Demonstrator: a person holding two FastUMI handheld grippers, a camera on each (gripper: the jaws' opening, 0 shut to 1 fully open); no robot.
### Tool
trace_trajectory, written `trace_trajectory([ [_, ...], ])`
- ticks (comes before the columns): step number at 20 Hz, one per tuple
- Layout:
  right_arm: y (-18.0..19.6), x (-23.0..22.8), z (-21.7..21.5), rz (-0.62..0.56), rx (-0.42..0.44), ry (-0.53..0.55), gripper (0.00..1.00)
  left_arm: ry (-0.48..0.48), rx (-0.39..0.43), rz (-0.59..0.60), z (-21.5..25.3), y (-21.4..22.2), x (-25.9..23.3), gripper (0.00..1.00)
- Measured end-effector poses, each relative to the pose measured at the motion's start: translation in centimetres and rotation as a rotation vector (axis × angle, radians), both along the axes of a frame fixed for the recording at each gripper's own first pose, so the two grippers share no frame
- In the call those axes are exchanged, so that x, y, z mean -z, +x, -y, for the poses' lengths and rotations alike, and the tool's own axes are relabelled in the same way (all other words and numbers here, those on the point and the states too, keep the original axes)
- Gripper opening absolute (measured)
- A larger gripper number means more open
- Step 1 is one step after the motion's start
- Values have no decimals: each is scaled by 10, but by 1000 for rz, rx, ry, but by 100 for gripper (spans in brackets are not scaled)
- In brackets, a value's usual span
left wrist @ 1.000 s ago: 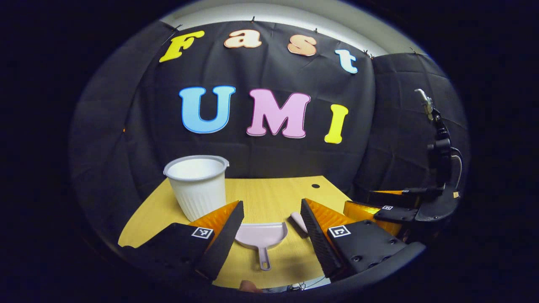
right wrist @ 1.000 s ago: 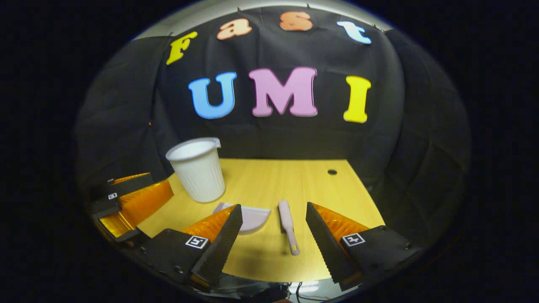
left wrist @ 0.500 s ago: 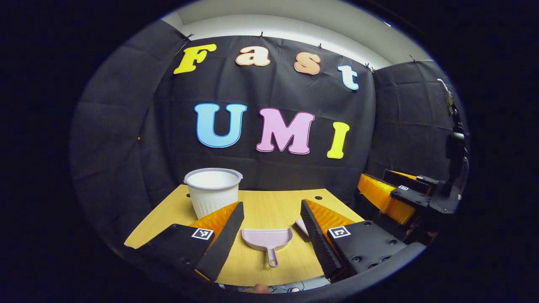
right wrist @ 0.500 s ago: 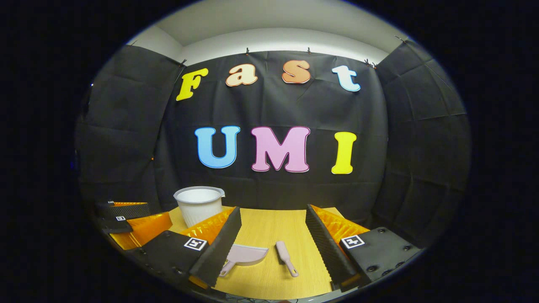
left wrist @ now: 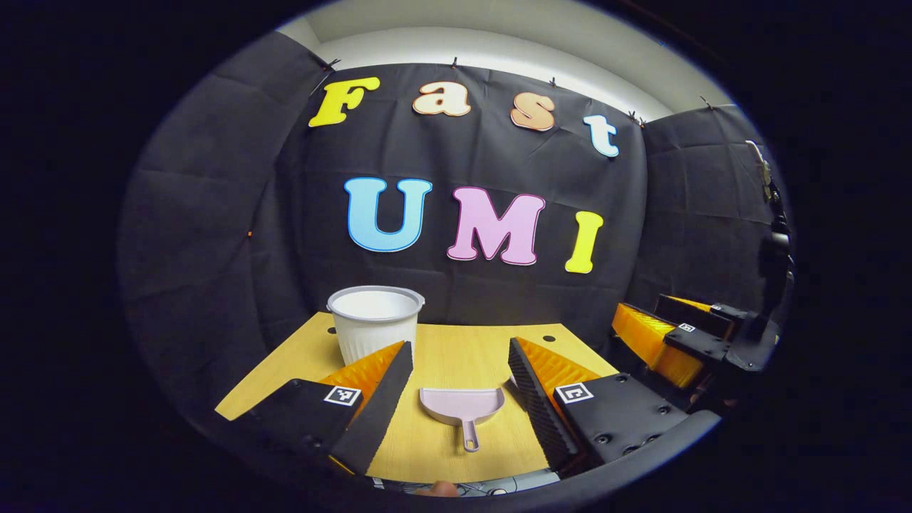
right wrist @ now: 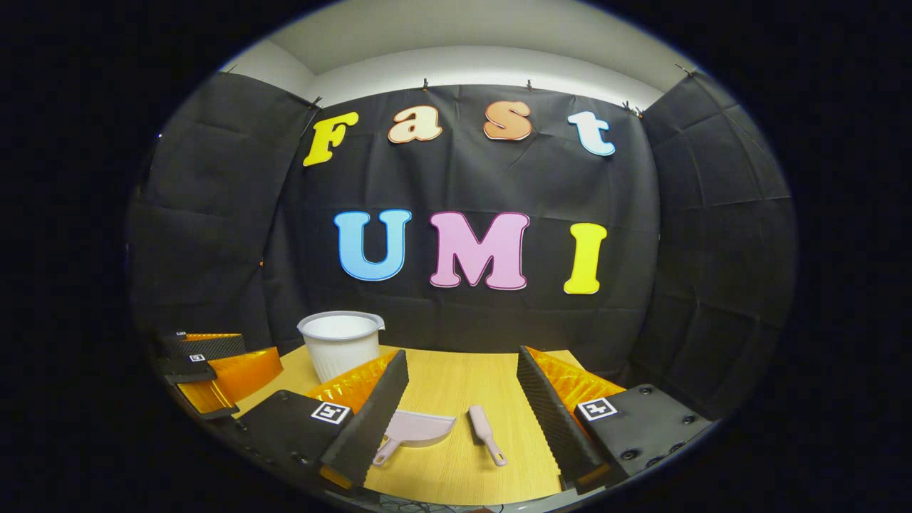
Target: Pick up the small broom and dustpan from the desktop, sweep the trash into the dustpan with the broom, and then empty the trash into the garbage bin.
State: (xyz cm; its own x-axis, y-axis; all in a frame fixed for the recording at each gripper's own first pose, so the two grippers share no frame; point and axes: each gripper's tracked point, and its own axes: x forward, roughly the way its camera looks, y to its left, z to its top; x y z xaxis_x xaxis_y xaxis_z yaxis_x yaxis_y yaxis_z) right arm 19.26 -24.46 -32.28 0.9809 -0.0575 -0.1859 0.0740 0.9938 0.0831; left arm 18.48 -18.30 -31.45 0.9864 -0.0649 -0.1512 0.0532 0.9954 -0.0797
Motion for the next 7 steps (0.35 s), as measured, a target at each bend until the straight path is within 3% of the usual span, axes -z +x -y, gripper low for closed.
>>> trace_trajectory([
  [7, -3, -1, -1, -20, -12, 10, 99, 15, -19, -9, 2, 4, 4, 80],
])
